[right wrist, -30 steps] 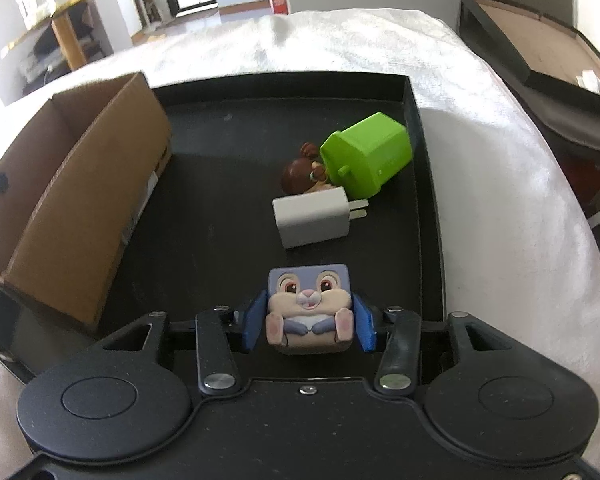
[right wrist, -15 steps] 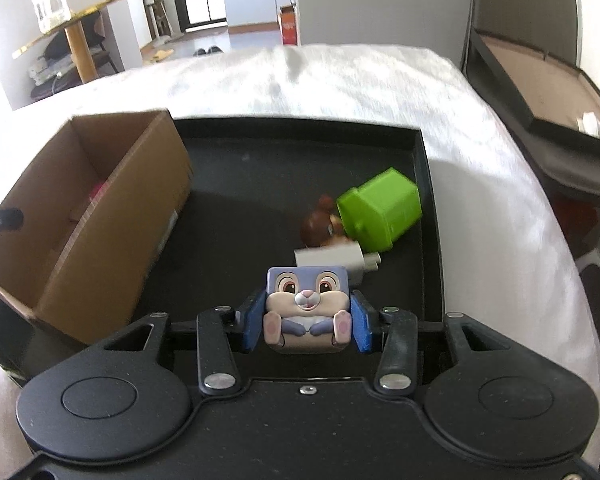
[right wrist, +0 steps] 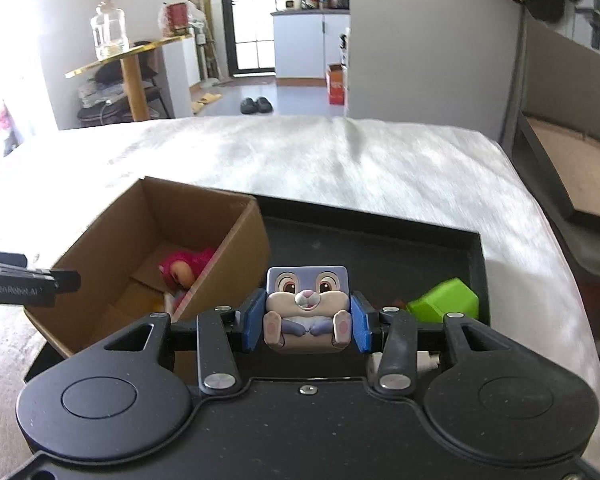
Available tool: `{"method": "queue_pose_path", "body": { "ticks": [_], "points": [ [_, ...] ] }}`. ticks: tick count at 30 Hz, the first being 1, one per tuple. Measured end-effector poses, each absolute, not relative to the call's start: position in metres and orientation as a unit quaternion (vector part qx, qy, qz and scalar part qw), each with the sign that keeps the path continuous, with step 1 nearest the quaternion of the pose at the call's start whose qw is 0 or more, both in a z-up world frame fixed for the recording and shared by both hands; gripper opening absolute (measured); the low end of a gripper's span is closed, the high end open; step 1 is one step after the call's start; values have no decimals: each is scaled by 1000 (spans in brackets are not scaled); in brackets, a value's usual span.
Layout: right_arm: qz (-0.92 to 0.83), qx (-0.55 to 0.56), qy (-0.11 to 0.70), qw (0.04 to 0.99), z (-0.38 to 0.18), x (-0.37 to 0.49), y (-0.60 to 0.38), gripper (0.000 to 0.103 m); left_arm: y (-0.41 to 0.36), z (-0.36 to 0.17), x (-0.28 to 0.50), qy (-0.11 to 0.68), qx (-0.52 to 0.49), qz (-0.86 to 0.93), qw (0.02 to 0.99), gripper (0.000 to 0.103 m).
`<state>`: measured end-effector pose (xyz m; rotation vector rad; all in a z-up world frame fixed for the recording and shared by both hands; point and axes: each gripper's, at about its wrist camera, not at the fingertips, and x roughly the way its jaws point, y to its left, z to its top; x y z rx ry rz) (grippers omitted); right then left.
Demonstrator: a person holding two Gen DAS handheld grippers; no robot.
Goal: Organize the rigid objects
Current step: 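Carry the bunny cube into the box and release while the left gripper clamps the wall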
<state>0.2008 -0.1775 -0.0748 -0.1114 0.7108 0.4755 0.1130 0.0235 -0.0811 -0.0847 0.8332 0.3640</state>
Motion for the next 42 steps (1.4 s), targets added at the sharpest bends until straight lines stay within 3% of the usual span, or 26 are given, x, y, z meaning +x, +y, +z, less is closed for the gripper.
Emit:
{"method": "queue_pose_path", "body": {
  "ticks": [6, 10, 12, 17, 35, 42],
  "points": [
    [248, -62, 325, 910, -64, 205, -157, 43, 28, -82, 111, 403, -54, 166, 898, 51],
    [254, -69, 314, 912, -56, 206, -146, 43, 31, -83, 110, 398, -64, 163, 900, 47],
    [258, -73, 308, 913, -52, 206, -139, 43, 34, -85, 110, 400, -75, 162, 899, 34],
    [272, -87, 292, 913, -44, 205, -124, 43, 42, -88, 110, 406, -101, 154, 895, 21],
    [294, -163, 302, 892, -63, 200, -74, 44, 45, -84, 113, 412, -113, 142, 893, 19],
    [260, -164, 300, 903, -63, 203, -76, 49, 44, -84, 114, 413, -107, 150, 892, 20]
  ]
}}
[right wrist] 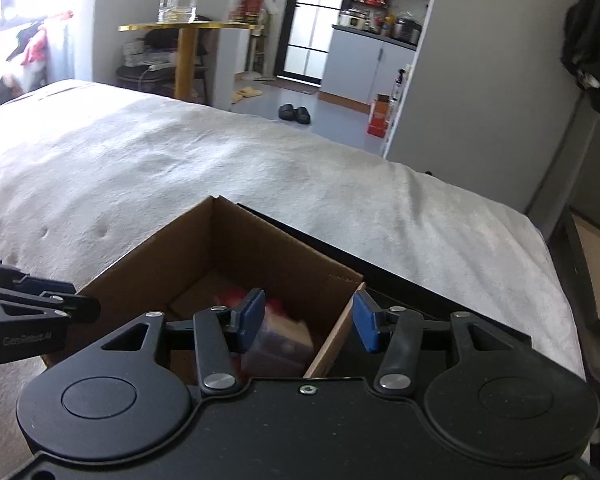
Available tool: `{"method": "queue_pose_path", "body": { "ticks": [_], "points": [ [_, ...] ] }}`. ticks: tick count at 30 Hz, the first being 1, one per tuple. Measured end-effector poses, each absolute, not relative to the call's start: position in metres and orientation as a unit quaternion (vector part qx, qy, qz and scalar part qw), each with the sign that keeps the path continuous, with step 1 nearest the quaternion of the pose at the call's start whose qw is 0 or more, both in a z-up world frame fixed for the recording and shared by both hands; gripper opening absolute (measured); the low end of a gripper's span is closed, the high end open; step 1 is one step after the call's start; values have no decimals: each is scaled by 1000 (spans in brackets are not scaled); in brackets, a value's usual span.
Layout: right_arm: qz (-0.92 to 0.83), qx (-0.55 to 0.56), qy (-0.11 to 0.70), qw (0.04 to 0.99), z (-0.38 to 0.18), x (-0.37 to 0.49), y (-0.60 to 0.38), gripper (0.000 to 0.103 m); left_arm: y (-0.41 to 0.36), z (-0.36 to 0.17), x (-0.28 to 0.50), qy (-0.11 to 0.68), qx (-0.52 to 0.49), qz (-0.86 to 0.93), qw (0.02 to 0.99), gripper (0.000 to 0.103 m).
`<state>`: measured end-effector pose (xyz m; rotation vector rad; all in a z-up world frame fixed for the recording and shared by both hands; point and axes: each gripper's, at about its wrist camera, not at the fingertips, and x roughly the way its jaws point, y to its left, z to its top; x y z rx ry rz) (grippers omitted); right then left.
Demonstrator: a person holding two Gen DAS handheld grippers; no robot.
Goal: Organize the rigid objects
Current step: 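Carry the bunny cube into the box and release while the left gripper clamps the wall, then move the open right gripper back over the white block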
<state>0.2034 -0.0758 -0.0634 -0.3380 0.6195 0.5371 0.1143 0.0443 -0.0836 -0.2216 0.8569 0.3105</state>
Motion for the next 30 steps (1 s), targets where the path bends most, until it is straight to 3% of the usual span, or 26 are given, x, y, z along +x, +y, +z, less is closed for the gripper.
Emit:
{"method": "queue_pose_path", "body": {
  "ticks": [9, 18, 24, 30],
  "points": [
    [235, -113, 318, 911, -62, 201, -118, 54, 33, -75, 116, 413, -90, 149, 894, 25],
    [214, -82, 346, 910, -71, 197, -155, 63, 20, -64, 119, 412, -72, 149, 896, 65],
    [202, -60, 357, 910, -80, 195, -173, 73, 7, -60, 123, 409, -51, 151, 898, 77],
    [191, -44, 368, 909, -89, 196, -192, 76, -7, -63, 130, 417, -36, 143, 897, 78]
  ]
}}
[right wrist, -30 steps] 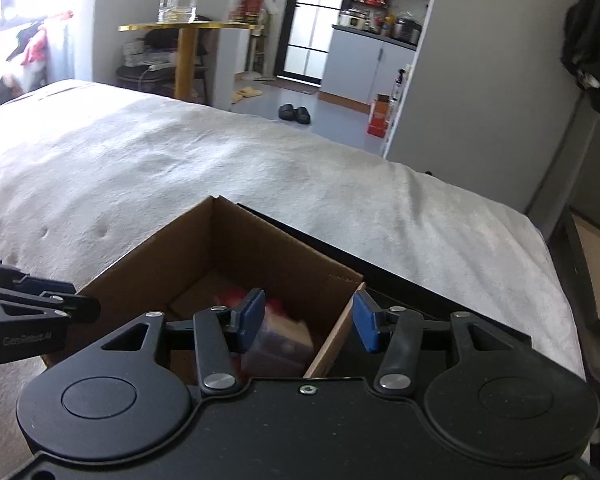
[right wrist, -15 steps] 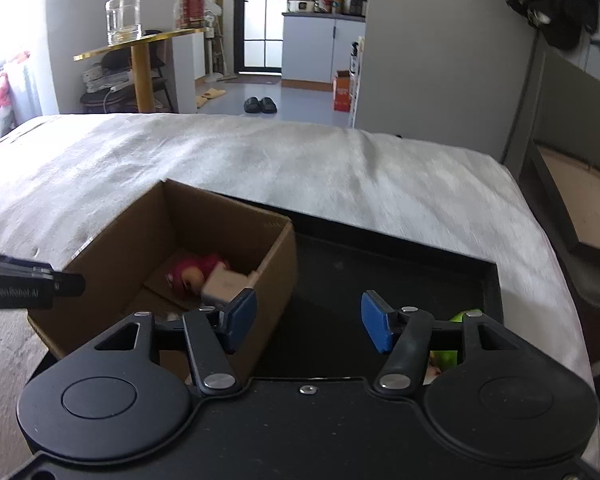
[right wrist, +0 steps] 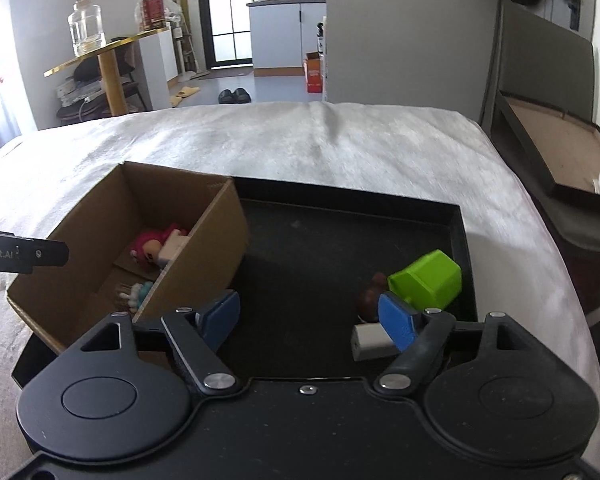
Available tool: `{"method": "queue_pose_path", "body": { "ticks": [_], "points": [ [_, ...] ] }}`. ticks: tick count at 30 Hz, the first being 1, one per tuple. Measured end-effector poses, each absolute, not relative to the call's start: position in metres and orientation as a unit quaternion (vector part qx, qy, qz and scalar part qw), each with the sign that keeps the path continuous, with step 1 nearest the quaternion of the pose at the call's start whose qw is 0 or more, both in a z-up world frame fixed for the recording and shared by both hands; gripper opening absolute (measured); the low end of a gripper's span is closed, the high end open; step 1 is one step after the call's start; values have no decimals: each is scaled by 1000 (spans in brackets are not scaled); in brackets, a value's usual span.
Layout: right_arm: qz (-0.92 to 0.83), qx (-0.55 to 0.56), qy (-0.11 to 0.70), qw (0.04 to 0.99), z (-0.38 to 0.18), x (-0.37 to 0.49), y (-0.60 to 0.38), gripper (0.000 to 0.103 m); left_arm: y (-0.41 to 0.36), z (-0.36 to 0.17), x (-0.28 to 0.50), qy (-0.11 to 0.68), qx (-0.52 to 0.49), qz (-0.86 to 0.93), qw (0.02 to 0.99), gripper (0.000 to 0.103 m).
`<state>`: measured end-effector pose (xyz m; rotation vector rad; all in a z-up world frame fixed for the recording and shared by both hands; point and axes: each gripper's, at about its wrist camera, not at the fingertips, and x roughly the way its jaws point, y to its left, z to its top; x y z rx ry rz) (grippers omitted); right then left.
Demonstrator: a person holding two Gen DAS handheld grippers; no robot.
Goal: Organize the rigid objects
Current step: 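Move the open right gripper back over the white block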
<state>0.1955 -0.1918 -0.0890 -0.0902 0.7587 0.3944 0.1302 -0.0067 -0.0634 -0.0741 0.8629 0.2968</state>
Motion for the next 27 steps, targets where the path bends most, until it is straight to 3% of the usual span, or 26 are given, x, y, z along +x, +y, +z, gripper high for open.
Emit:
{"method": "queue_pose_path", "body": {
  "ticks": [13, 27],
  "points": [
    [165, -13, 396, 903, -114, 206, -226, 78, -37, -72, 144, 438, -7, 122, 891, 82],
    [160, 6, 407, 899, -140, 234, -241, 95, -36, -81, 153, 459, 25, 171, 871, 91]
  ]
}}
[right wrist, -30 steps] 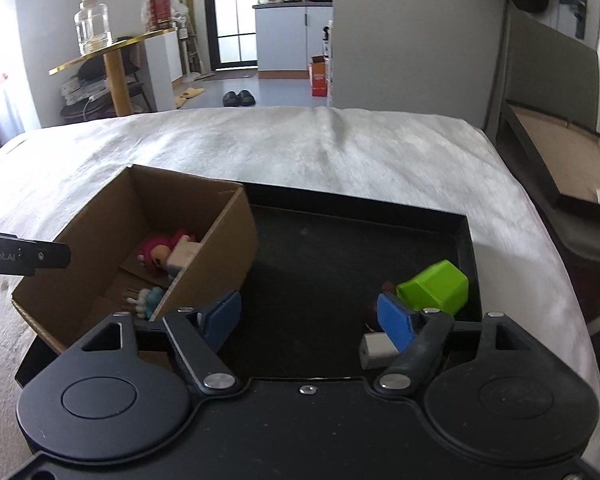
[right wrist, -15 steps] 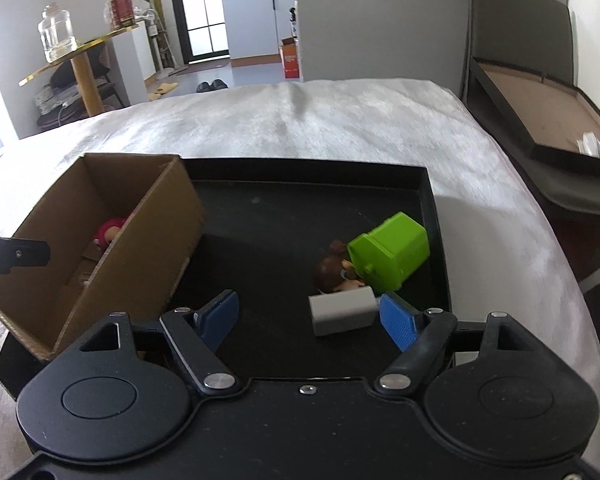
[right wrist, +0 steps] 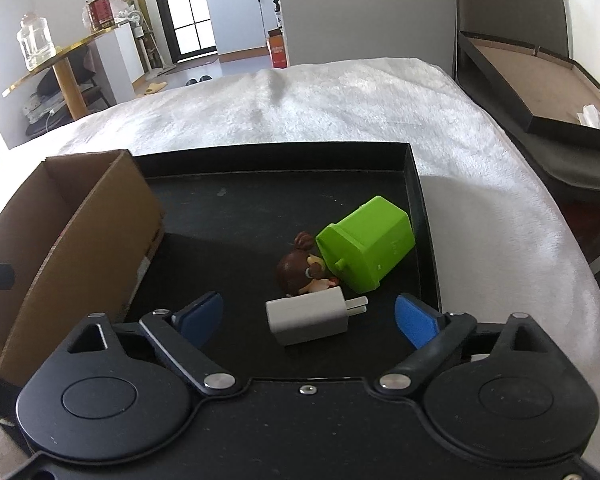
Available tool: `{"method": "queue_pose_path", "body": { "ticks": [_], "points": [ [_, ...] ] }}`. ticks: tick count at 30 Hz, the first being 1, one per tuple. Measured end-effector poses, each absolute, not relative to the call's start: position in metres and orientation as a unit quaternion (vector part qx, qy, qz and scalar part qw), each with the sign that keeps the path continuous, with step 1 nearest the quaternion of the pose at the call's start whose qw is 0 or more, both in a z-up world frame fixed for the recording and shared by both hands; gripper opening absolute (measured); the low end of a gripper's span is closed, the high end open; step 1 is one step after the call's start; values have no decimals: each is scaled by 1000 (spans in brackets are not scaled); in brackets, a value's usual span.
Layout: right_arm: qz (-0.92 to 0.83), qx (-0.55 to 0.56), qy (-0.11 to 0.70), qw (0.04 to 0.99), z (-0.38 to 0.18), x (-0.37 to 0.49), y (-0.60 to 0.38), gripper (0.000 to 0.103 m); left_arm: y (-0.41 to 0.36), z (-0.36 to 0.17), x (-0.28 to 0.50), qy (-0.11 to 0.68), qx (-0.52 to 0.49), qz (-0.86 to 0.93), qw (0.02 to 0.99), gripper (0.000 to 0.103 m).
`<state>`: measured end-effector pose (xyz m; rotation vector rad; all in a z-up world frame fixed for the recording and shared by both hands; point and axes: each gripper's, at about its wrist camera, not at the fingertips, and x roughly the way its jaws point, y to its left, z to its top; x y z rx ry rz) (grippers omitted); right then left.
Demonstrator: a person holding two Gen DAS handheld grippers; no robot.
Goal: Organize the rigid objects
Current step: 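Move the open right gripper back over the white block, then close the right gripper on the white block, then carry the white block over the box with the right gripper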
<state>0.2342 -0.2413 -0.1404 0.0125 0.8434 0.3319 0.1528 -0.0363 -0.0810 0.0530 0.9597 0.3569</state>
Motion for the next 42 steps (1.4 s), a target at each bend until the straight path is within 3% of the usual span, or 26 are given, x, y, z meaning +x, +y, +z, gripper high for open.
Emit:
{"method": "queue_pose_path", "body": {
  "ticks": [10, 11, 12, 22, 42],
  "points": [
    [165, 12, 414, 895, -157, 243, -241, 92, -30, -90, 155, 474, 41, 196, 857, 94],
    [167, 11, 414, 895, -159, 244, -241, 82, -30, -90, 155, 475, 43, 197, 857, 94],
    [170, 12, 417, 893, -160, 245, -241, 61, -29, -90, 155, 475, 45, 197, 857, 94],
    [179, 9, 422, 889, -150, 239, -244, 61, -20, -88, 153, 471, 36, 213, 855, 94],
    [221, -41, 350, 910, -105, 224, -209, 61, 0, -82, 142, 445, -2, 202, 873, 94]
  ]
}}
